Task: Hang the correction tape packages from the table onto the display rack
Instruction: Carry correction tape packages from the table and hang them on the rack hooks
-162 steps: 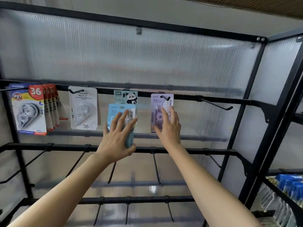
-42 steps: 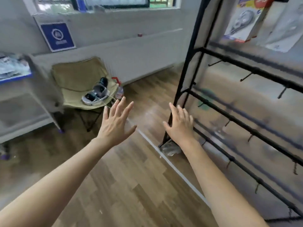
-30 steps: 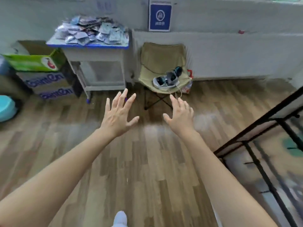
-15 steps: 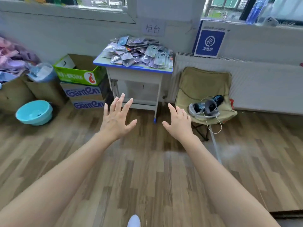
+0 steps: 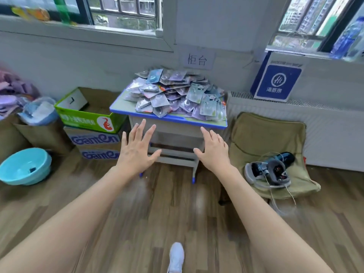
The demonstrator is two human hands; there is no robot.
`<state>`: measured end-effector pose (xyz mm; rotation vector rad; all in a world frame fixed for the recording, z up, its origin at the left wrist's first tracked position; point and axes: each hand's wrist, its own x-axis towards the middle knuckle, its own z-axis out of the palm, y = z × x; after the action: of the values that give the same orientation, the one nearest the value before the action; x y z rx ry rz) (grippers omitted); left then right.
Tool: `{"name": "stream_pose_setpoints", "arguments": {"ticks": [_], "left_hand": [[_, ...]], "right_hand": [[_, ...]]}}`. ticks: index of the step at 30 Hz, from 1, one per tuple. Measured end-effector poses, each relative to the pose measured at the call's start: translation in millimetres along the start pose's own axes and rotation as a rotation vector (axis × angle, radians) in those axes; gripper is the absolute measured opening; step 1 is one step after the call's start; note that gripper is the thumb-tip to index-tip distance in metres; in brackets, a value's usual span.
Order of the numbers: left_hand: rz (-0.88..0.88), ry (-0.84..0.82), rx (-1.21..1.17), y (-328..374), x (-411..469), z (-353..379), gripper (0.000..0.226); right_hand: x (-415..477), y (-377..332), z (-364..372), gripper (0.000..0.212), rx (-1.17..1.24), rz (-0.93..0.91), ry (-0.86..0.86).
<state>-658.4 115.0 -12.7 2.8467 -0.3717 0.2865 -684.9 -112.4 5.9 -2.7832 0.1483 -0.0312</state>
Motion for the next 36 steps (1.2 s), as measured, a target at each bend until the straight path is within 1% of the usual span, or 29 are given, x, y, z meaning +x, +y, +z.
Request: {"name": "stream_pose_setpoints", "arguments": {"ticks": [5, 11, 14, 20, 24, 29, 33, 36], "left_hand": [[-0.036, 0.001, -0.007, -21, 123, 9, 0.077], [-0.058, 0.009, -0.028, -55, 230, 28, 0.074], [-0.071, 0.001, -0.038, -80, 287, 43, 0.075], [-0.023, -0.027, -0.059, -130, 410, 67, 0.076], [0.013, -0.083, -0.054, -152, 477, 82, 0.074], [0.029, -0.188, -0.082, -166, 535, 111, 0.075], [0.01, -0.285, -0.087, -177, 570, 137, 0.076], [-0.02, -0.393, -0.052, -181, 590, 157, 0.082]], "right_hand": [[130, -5, -10, 0.07, 0.003, -0.02, -0.002], [252, -26, -7, 0.07, 0.02, -0.036, -0.017], [311, -37, 2, 0.07, 0.034, -0.018, -0.036], [428, -59, 22, 0.072, 0.059, 0.054, -0.014], [488, -71, 37, 0.073, 0.056, 0.133, -0.037], [544, -71, 55, 0.071, 0.061, 0.219, -0.095], [584, -73, 70, 0.068, 0.022, 0.229, -0.112], [608, -73, 82, 0.072, -0.015, 0.215, -0.146]]}}
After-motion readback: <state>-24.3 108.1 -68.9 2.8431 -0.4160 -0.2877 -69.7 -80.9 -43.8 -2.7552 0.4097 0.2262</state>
